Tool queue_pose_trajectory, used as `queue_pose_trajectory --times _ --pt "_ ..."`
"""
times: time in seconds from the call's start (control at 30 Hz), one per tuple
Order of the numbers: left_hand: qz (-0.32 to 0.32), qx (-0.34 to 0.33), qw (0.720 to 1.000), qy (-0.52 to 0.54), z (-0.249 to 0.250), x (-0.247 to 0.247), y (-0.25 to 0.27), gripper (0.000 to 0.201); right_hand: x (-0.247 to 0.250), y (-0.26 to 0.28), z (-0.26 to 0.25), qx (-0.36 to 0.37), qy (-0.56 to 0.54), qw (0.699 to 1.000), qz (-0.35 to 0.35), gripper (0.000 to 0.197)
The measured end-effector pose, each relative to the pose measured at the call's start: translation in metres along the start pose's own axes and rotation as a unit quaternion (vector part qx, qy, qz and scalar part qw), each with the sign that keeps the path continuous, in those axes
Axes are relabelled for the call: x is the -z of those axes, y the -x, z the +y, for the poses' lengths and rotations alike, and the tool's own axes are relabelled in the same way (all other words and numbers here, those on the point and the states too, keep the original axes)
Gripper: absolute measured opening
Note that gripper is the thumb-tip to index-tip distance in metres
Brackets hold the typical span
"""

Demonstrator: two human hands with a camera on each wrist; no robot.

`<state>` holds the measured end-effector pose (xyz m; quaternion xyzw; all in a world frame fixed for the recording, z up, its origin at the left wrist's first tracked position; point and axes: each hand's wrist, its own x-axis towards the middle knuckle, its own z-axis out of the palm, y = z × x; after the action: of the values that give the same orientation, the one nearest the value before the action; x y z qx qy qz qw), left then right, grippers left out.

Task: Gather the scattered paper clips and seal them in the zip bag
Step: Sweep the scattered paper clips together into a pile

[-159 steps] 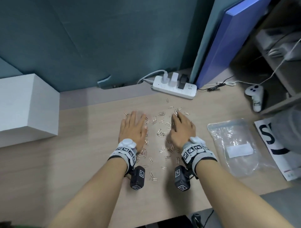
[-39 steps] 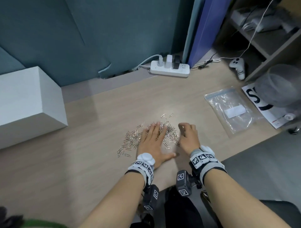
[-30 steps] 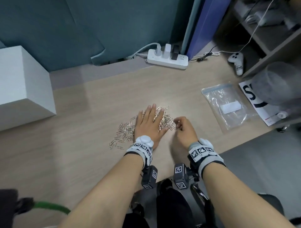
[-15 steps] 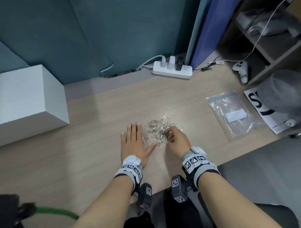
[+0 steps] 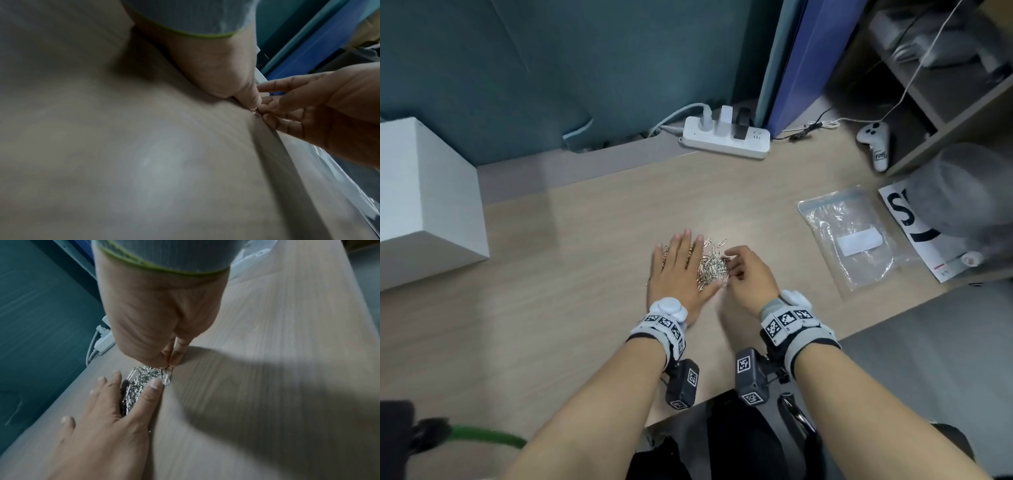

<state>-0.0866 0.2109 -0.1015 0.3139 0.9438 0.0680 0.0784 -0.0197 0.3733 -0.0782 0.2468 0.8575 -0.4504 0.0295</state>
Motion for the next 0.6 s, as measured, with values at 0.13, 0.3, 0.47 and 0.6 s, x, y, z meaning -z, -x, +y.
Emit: queue_pose_trajectory --times 0.13,0.3,0.47,0.6 --pt "0.003 -0.022 1.0 0.008 -0.007 0.002 -0.02 0.077 0.007 -0.021 -0.001 0.012 0.019 0.998 0.051 0.034" --pt "-0.037 -0.041 0.997 0.044 -0.01 -0.002 -0.027 0.064 0.01 -0.034 -0.001 0.029 0.134 0.99 -0.026 0.053" --pt "-0.066 -0.07 0.988 0.118 -0.007 0.004 -0.016 0.064 0.006 -0.016 -0.018 0.021 0.069 0.995 -0.073 0.056" --pt "-0.071 -0.067 0.989 0.107 -0.003 0.027 -0.015 0.064 0.031 -0.002 -0.021 -0.018 0.123 0.992 -0.02 0.045"
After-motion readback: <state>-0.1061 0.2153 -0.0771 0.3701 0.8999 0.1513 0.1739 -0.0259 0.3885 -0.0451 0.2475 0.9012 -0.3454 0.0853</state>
